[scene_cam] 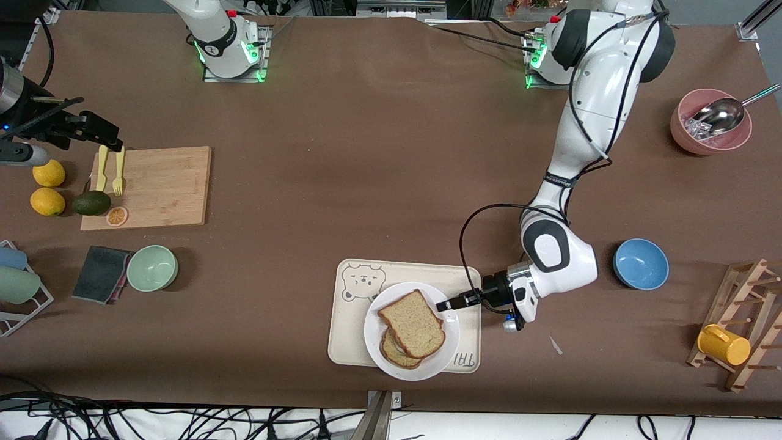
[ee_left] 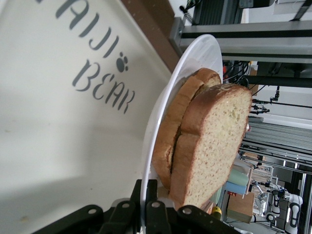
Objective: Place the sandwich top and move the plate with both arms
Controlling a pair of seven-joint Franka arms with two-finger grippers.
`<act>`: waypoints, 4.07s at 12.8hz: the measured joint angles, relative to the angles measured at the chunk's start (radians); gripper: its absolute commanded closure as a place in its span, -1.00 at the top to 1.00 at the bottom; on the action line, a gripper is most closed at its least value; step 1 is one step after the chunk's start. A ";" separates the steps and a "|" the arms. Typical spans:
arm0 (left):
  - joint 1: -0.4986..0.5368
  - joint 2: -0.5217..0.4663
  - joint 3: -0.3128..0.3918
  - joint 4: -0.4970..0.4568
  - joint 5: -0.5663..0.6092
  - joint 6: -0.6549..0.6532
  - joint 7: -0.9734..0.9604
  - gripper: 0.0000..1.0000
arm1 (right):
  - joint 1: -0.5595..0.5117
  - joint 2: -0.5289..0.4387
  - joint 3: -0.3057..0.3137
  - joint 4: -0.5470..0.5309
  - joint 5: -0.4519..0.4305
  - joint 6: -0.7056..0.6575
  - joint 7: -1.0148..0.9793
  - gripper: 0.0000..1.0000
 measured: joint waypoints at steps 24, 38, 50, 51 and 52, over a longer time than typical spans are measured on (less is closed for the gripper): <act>0.040 -0.204 0.022 0.008 1.085 -0.308 -0.118 1.00 | 0.000 0.000 0.000 0.000 0.000 0.000 0.000 1.00; 0.134 -0.717 0.015 -0.023 1.514 -0.868 -0.217 1.00 | 0.000 0.000 0.000 0.000 0.000 0.000 0.000 1.00; 0.208 -1.114 -0.015 -0.562 1.536 -0.530 -0.321 1.00 | 0.000 0.001 0.000 0.000 0.000 0.000 0.000 1.00; 0.208 -1.115 -0.017 -0.563 1.536 -0.538 -0.329 1.00 | 0.000 0.002 0.000 0.000 0.000 0.000 0.000 1.00; 0.208 -1.115 -0.018 -0.563 1.536 -0.548 -0.332 1.00 | 0.000 0.004 0.000 0.000 0.000 0.000 0.000 1.00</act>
